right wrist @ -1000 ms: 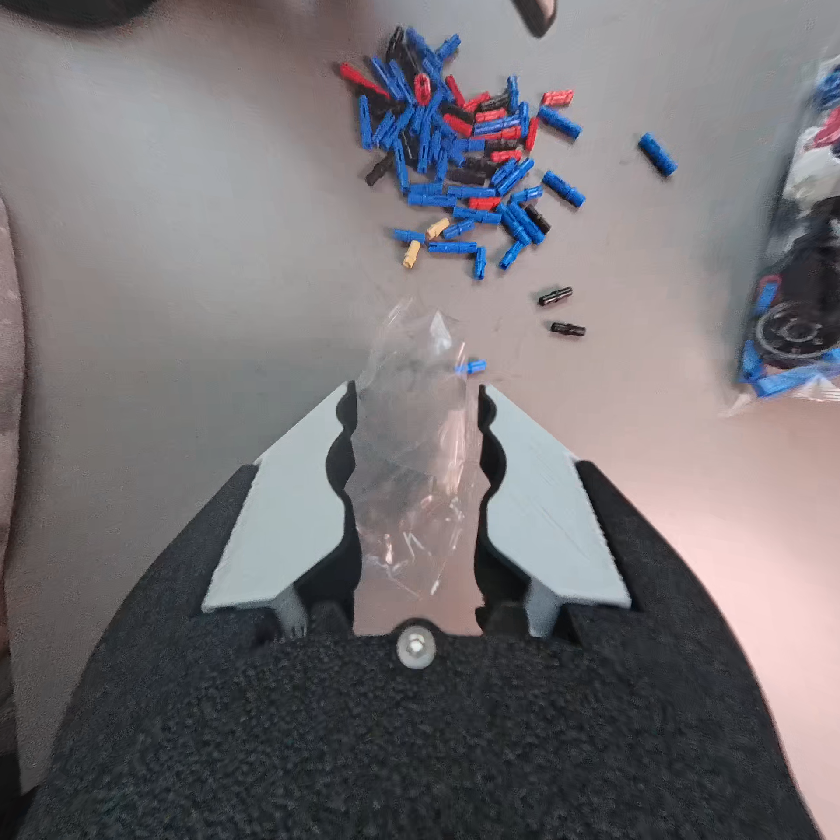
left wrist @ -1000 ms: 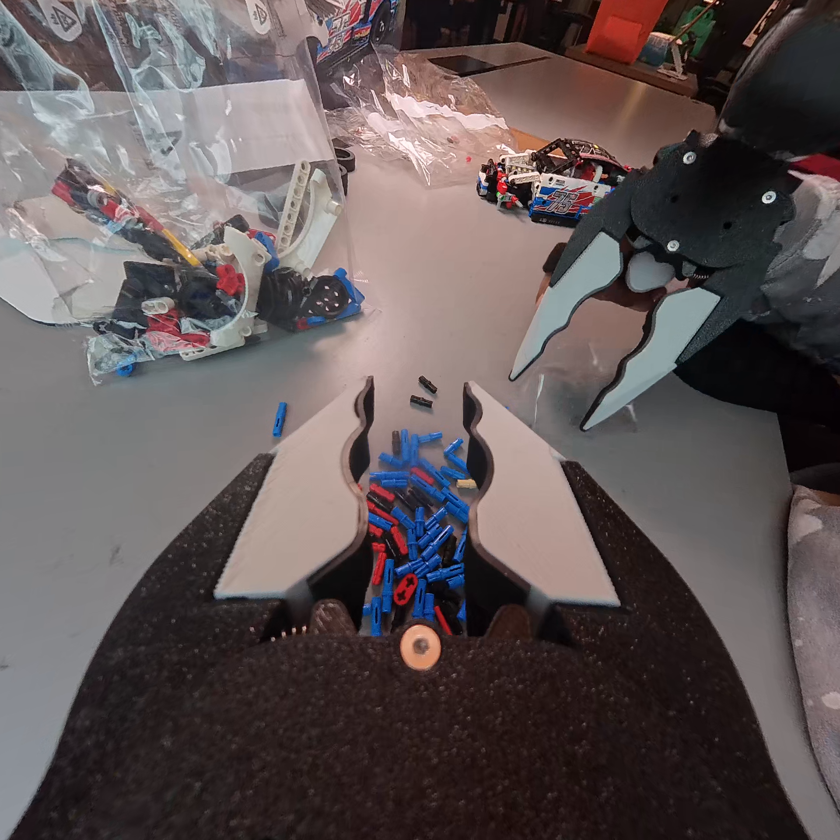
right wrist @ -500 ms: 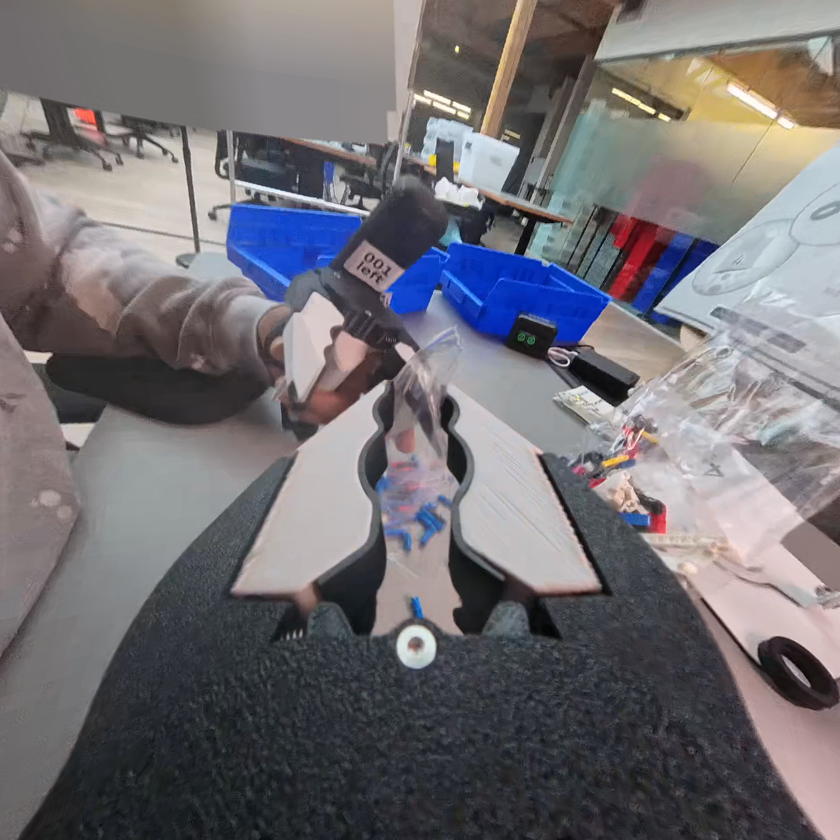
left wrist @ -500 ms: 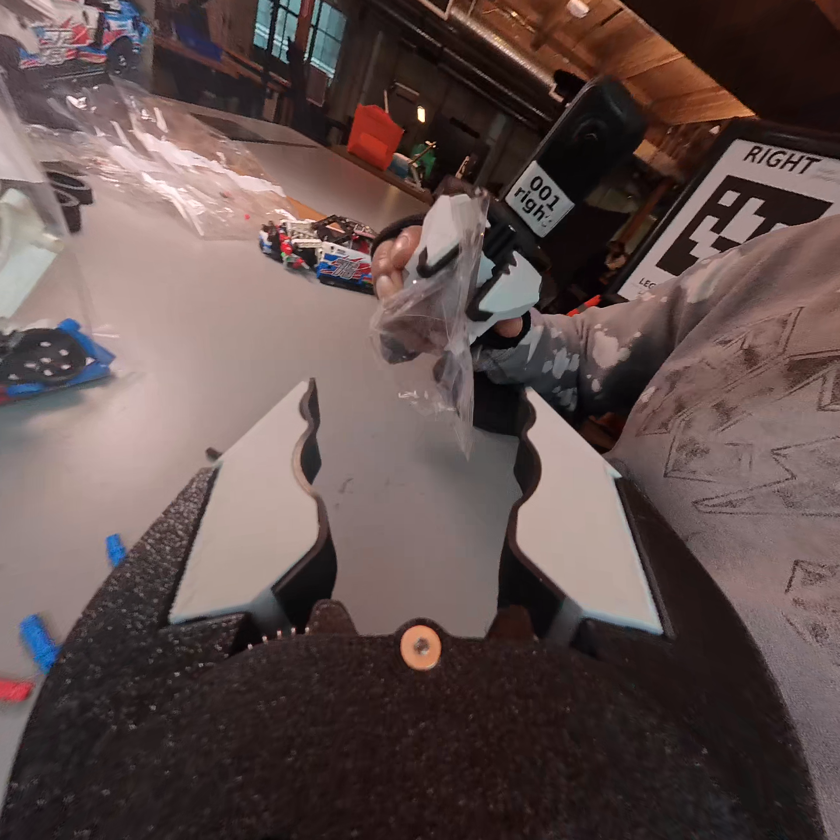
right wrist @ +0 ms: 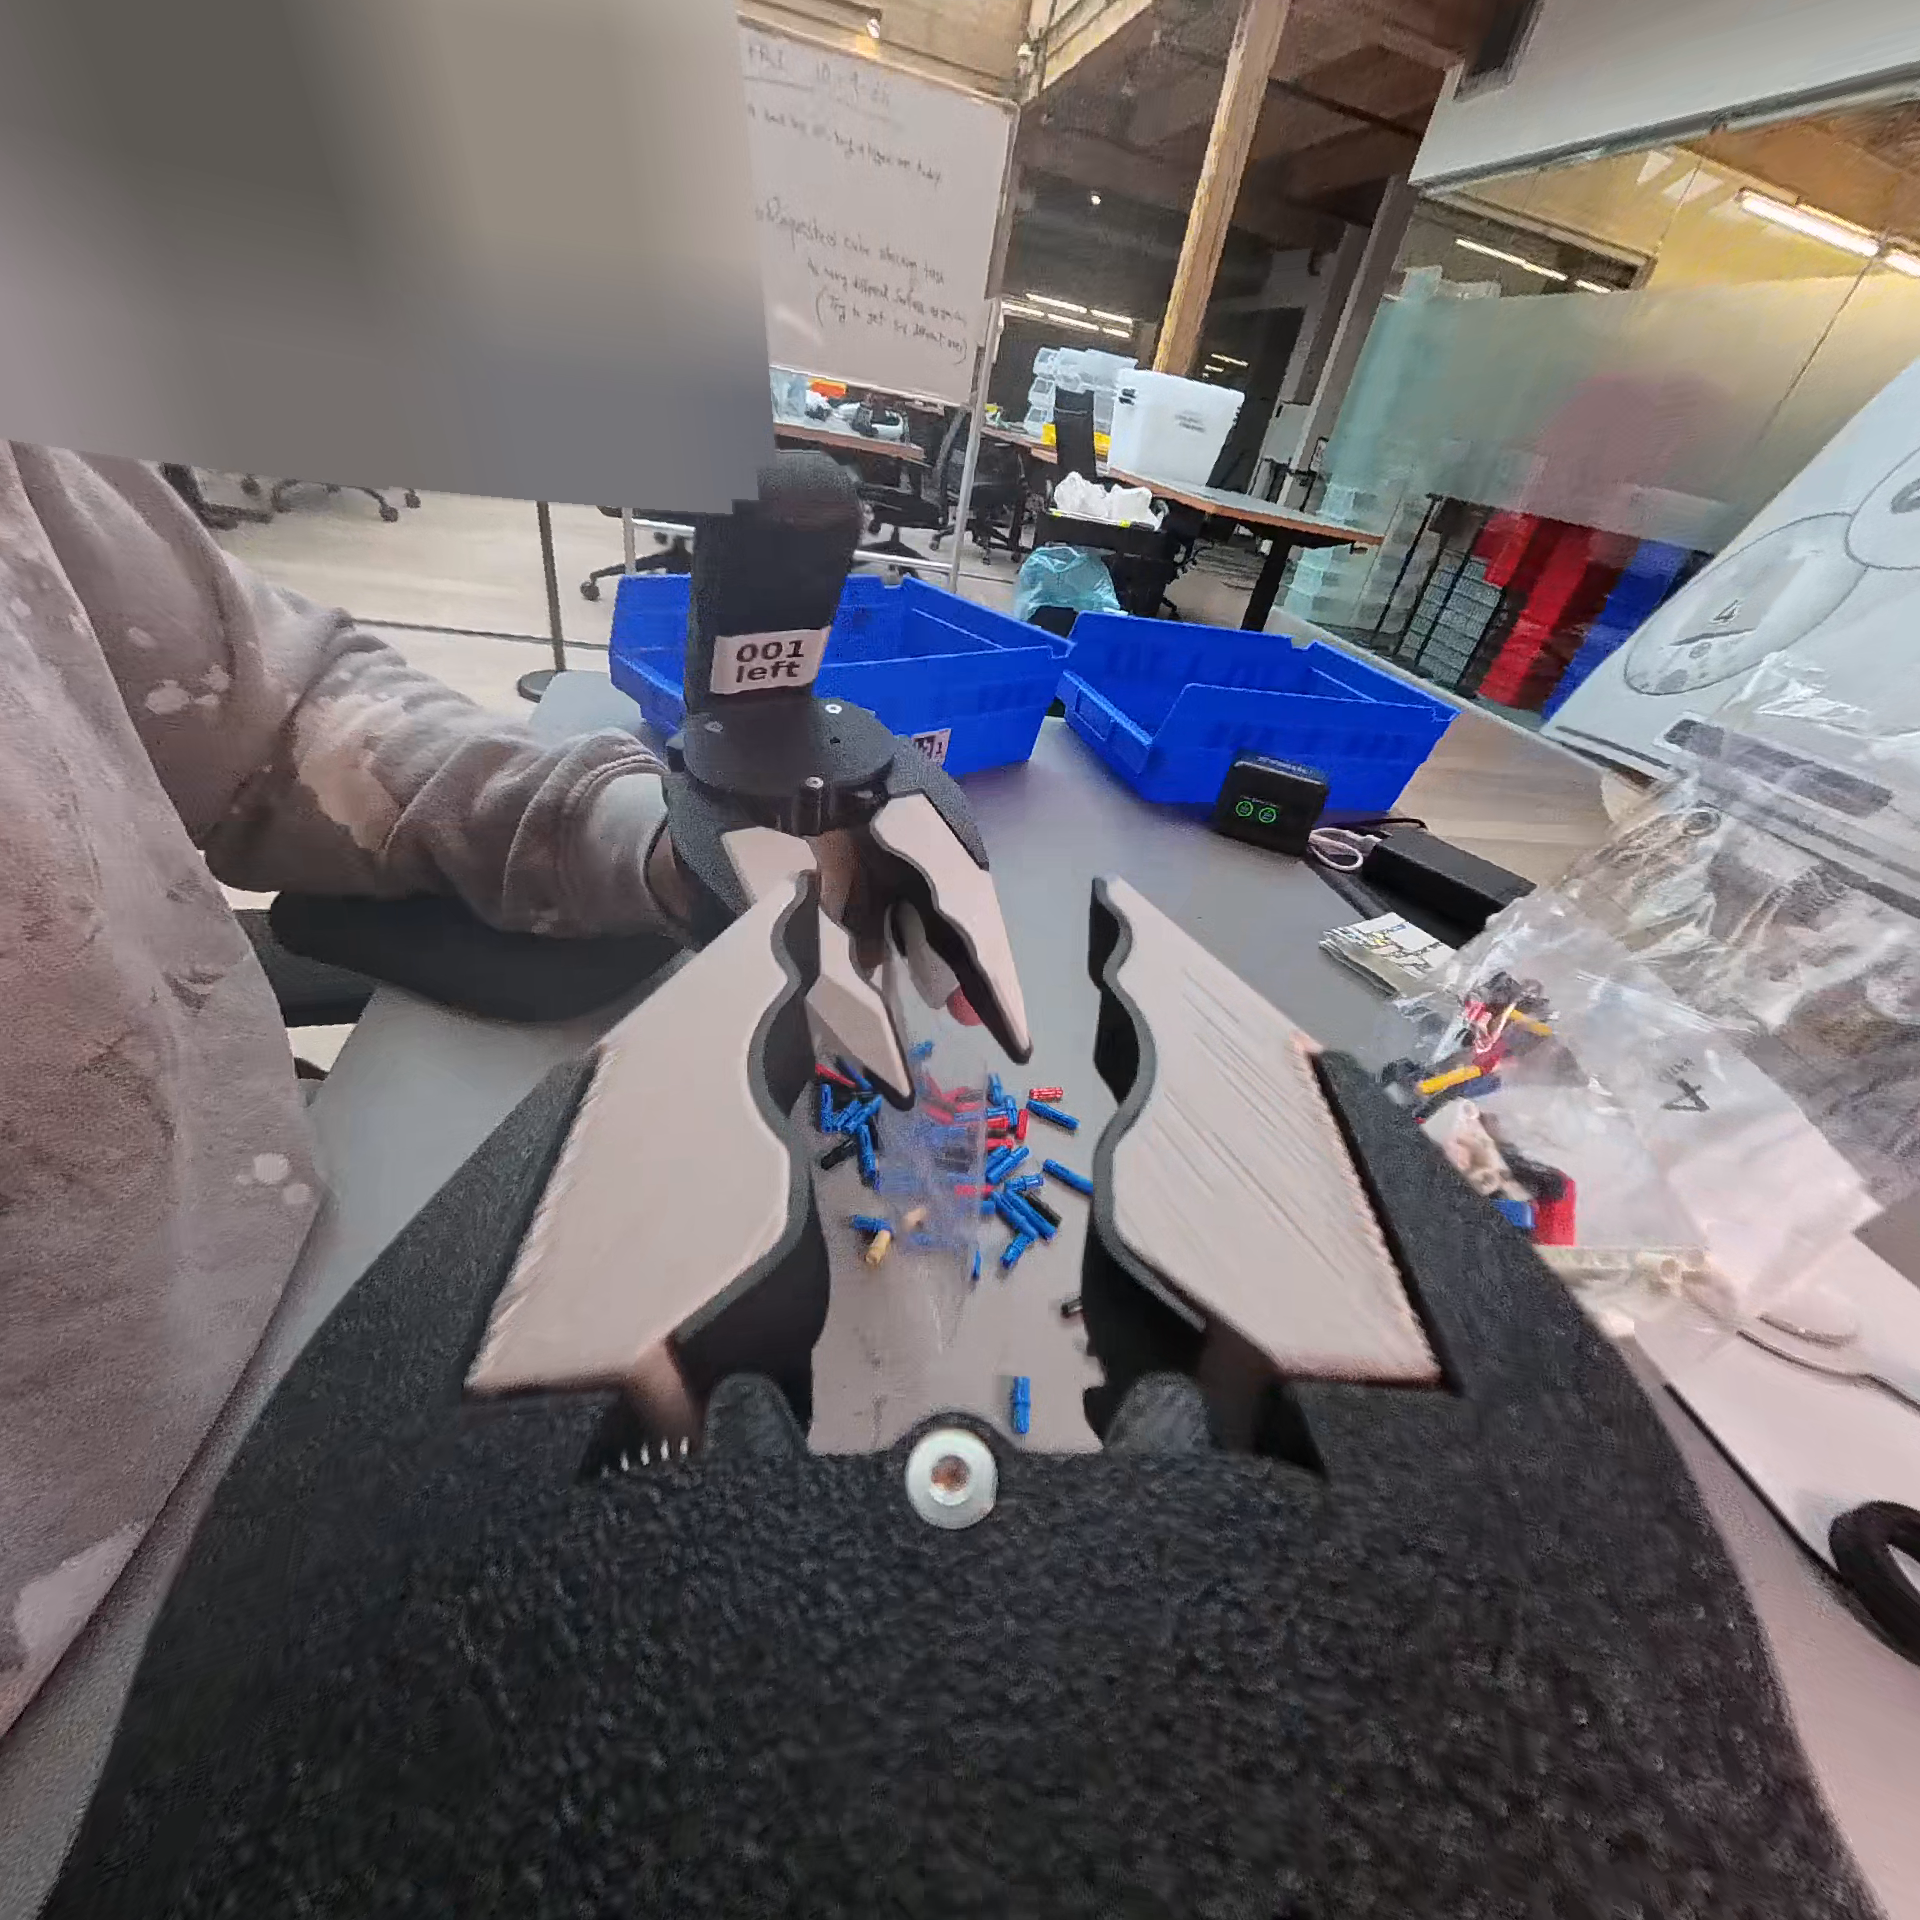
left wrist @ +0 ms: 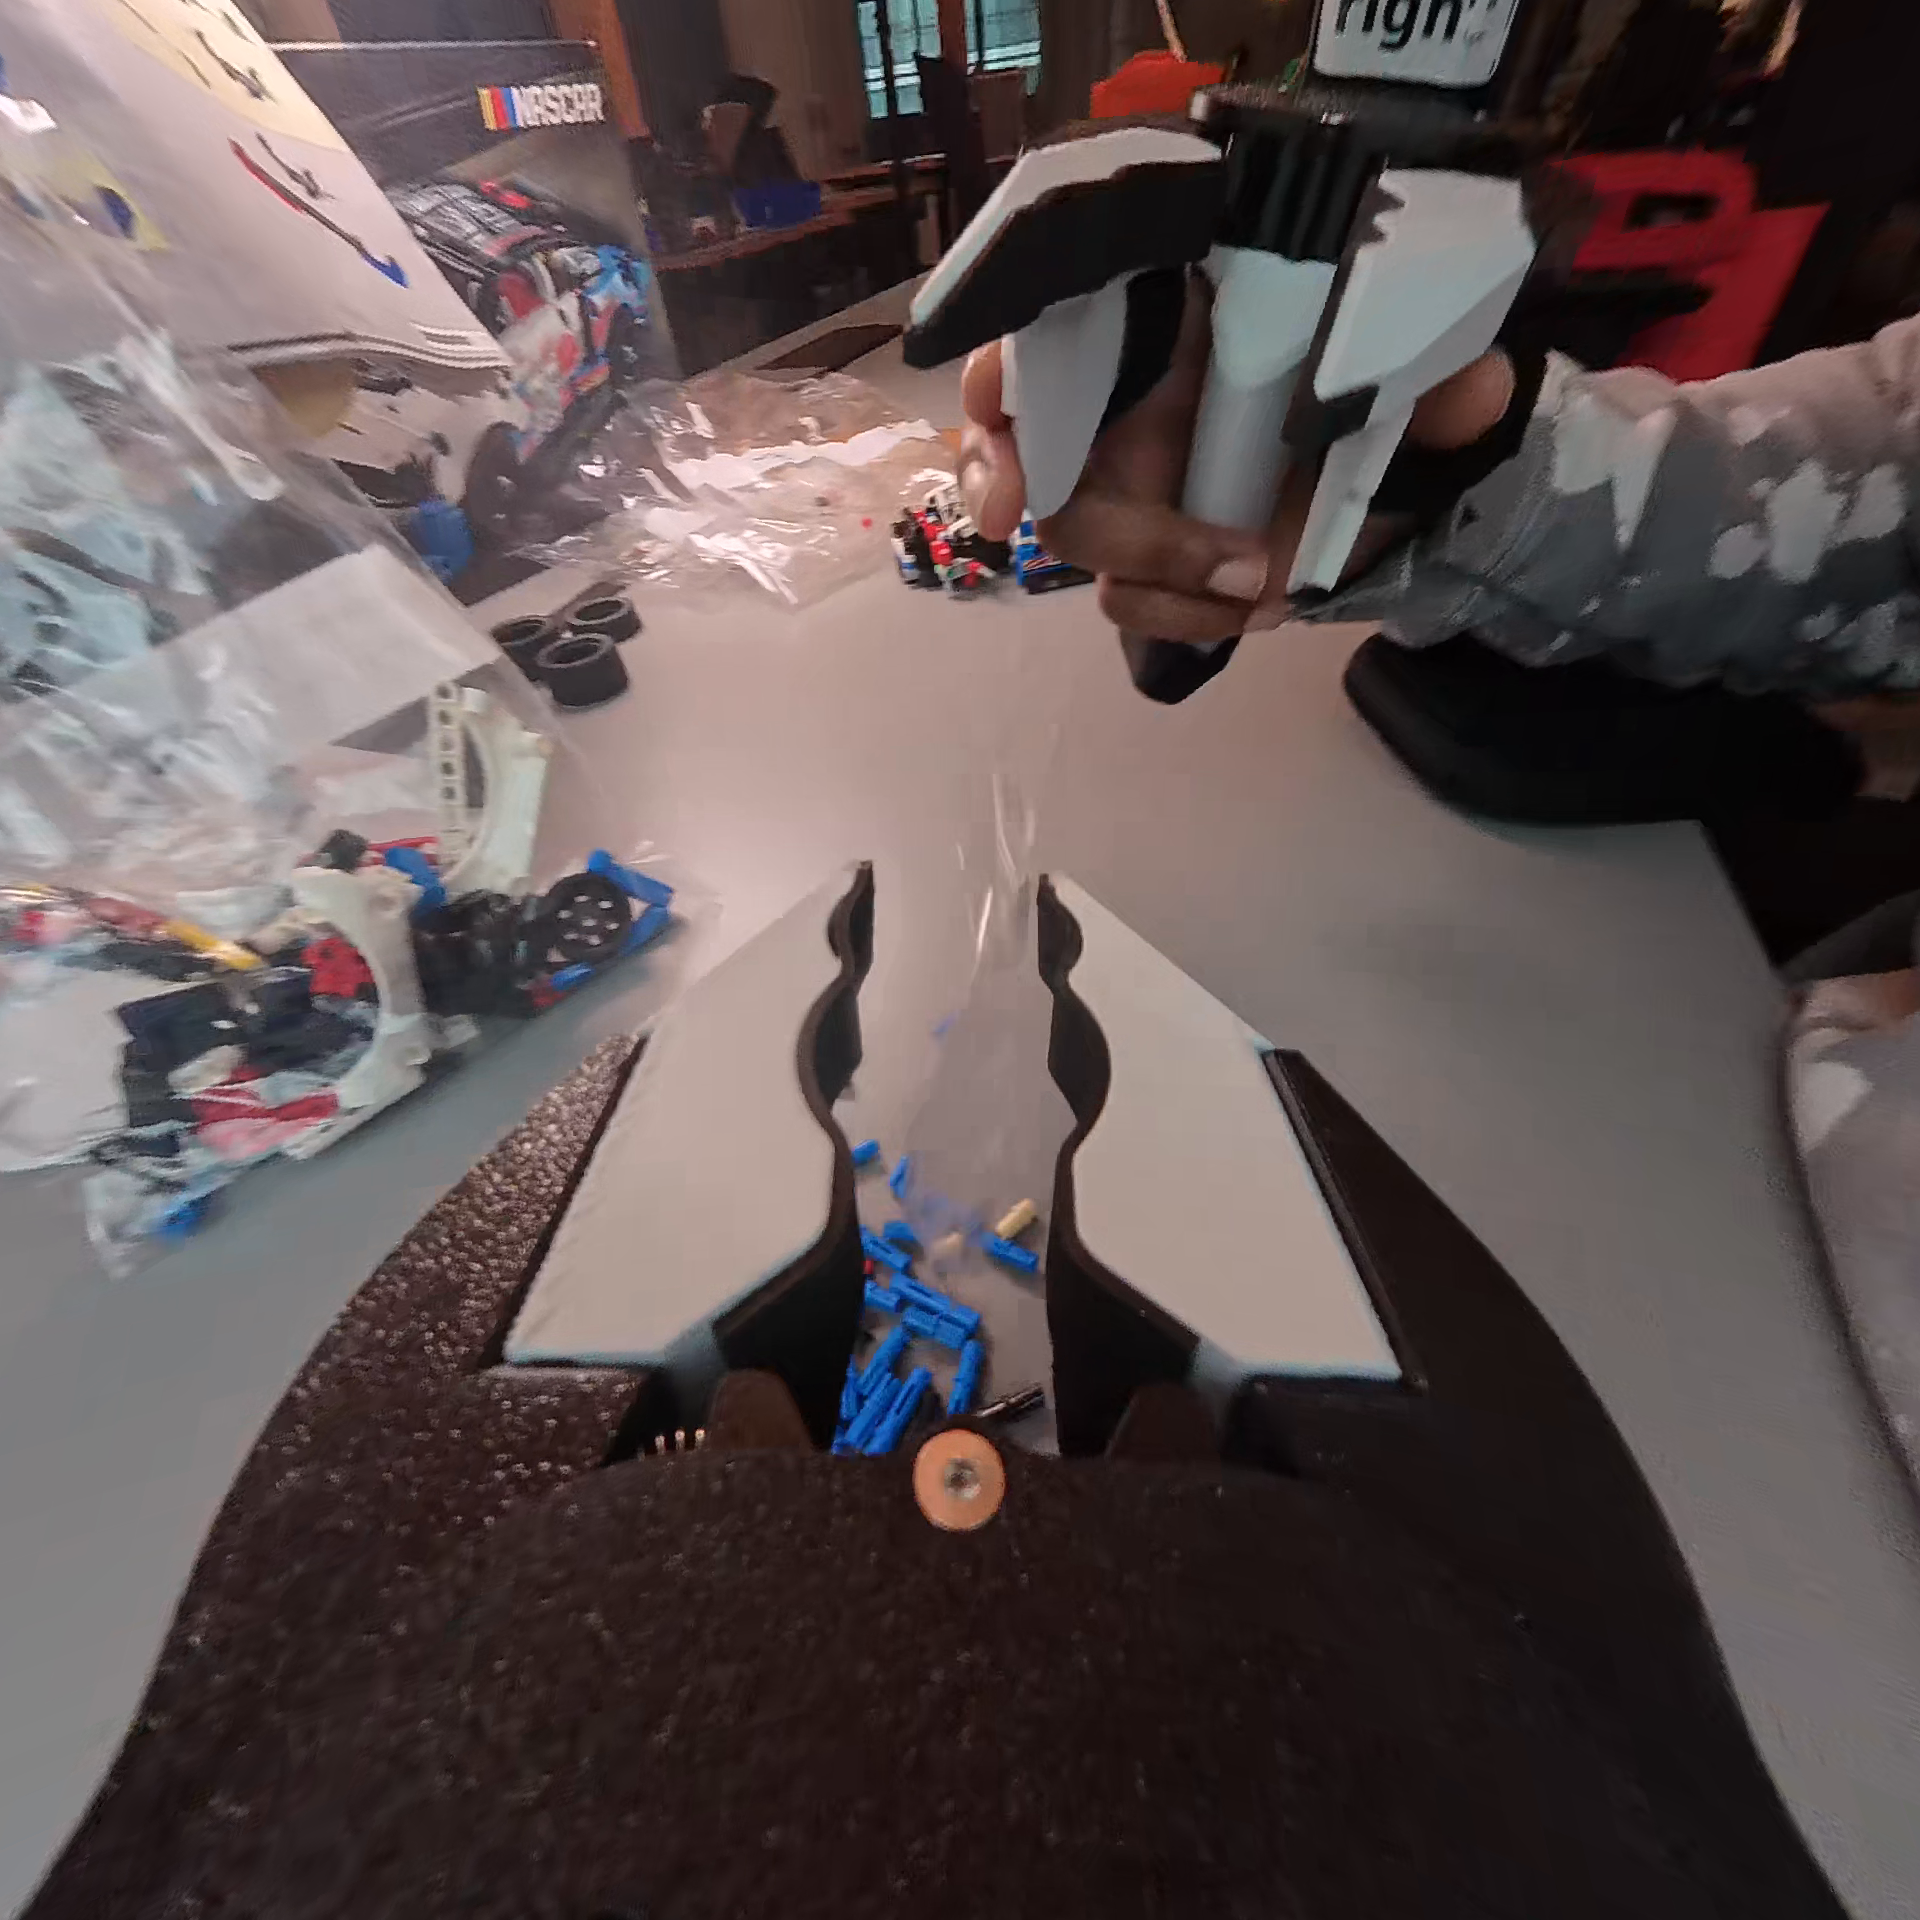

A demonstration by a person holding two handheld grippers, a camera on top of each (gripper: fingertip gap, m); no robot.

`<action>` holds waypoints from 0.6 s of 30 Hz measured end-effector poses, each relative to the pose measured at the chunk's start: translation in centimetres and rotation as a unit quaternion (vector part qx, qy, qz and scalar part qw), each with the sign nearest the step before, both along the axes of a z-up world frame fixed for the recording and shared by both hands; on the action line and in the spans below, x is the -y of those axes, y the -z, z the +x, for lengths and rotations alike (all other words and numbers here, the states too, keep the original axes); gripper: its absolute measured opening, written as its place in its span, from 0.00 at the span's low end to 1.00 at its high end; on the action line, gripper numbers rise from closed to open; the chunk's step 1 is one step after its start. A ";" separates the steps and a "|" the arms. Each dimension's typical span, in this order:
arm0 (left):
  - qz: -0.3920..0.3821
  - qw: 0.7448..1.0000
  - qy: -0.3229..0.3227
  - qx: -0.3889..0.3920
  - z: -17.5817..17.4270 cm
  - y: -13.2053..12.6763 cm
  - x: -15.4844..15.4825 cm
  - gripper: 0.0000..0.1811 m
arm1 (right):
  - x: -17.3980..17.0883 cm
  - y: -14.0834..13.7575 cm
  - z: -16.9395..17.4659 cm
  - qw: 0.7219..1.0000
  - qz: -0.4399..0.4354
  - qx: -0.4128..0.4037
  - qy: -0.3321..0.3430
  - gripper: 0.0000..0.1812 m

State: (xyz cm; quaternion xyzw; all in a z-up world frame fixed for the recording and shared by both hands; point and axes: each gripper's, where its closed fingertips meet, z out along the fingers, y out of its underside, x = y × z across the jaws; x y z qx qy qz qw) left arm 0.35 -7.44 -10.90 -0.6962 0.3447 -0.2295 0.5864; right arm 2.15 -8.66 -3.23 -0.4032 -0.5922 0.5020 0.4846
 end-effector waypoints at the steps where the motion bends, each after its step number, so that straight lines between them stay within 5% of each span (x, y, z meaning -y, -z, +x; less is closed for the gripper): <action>1: 0.015 1.000 -0.016 -0.019 -0.5 0.1 -0.3 0.16 | -0.2 -0.1 0.2 1.000 -0.005 0.003 0.001 0.27; 7: 0.056 0.994 -0.027 -0.085 -1.0 0.7 -0.5 0.11 | -1.1 2.5 0.2 0.996 0.031 0.077 0.020 0.21; 18: 0.010 1.000 0.009 -0.020 -1.9 -0.2 0.3 0.16 | -2.8 8.0 -2.7 0.984 0.030 0.177 0.020 0.28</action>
